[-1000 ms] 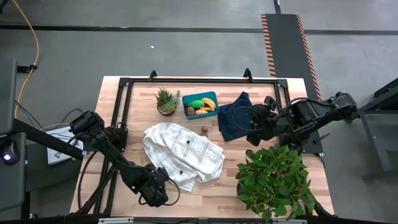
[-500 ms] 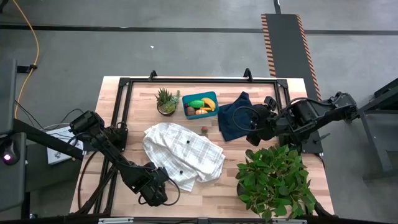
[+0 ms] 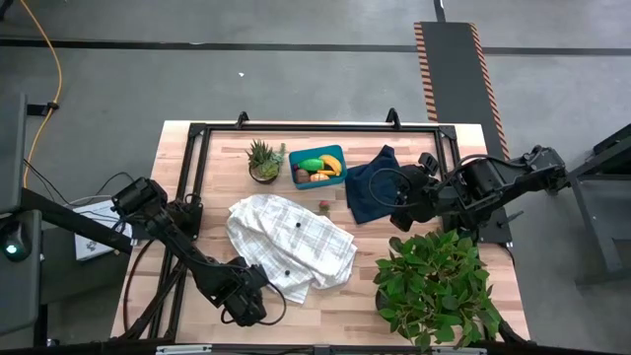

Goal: Pick and placing Produce into tupperware
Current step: Put the blackberry into the blue bin

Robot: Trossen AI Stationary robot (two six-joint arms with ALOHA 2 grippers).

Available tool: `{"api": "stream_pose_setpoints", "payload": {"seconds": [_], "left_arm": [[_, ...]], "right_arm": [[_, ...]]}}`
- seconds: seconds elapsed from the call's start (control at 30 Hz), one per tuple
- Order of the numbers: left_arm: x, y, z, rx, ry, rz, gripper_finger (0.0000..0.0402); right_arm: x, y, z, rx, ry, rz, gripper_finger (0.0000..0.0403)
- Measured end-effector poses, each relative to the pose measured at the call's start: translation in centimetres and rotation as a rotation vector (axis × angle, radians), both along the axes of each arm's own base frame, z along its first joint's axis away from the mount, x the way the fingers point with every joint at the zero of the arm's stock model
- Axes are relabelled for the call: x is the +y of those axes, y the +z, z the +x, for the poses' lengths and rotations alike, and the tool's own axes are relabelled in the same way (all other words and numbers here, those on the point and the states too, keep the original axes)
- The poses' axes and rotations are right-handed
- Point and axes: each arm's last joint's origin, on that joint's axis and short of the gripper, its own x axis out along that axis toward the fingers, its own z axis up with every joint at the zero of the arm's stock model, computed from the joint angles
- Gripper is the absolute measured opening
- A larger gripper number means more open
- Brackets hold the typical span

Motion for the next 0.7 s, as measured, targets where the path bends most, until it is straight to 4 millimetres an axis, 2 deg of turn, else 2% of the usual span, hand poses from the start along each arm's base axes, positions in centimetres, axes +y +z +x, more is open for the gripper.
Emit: {"api": "stream_pose_setpoints", "payload": {"seconds": [0.57,0.7], "left_arm": [[0.33,-0.37,0.33,0.040,0.005,-0.034,0.0199],[0.33,-0.38,0.32,0.043,0.005,-0.036,0.0187]], "right_arm": [[0.03,0.03,0.05,-0.006,0.001,0.005,0.0213],[0.03,0.03,0.05,-0.006,0.001,0.005,0.0213]]}}
